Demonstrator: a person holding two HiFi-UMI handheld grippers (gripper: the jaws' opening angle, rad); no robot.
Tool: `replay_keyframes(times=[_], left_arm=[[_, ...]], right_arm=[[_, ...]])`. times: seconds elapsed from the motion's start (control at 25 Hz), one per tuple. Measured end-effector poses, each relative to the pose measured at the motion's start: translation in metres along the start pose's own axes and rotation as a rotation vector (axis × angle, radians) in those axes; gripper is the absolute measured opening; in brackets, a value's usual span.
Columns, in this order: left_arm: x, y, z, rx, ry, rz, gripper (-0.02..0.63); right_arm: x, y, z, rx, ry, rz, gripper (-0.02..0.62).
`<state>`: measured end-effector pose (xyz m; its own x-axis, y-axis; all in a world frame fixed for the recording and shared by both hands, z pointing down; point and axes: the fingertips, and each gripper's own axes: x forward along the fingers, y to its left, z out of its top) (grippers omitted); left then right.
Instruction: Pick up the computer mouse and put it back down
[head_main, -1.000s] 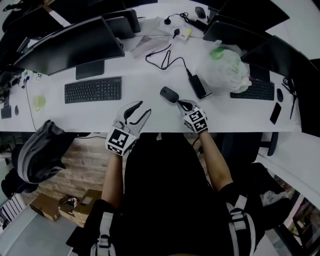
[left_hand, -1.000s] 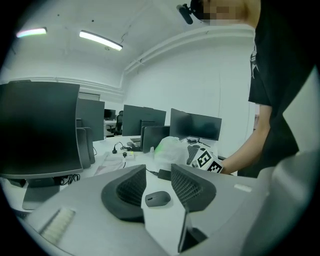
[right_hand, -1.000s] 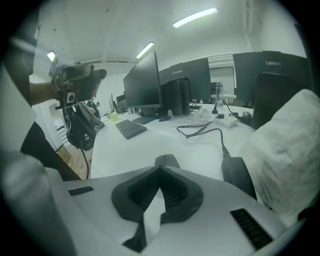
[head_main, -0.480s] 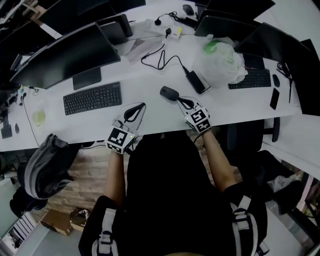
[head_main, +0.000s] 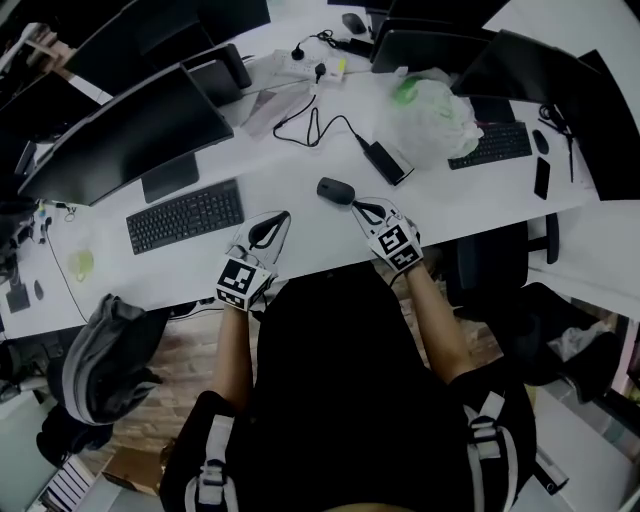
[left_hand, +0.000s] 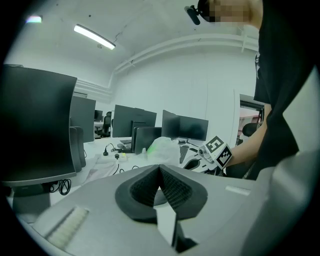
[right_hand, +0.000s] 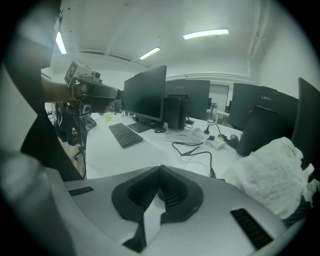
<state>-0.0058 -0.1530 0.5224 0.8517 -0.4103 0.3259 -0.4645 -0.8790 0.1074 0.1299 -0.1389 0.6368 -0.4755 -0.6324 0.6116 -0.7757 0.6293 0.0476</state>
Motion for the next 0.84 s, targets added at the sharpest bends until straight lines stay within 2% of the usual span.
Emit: replay_keyframes(times=[0.52, 0.84], left_arm=[[0.011, 0.003, -0.004, 0.034, 0.005, -0.097, -0.002], [0.019, 0.004, -0.004, 0.054, -0.008, -0.111, -0.002]], right_arm=[[-0.011, 0.0, -0.007, 0.051, 0.008, -0.097, 0.003], [-0.016, 0.003, -0.019, 0.075, 0.009, -0.127, 0.003]])
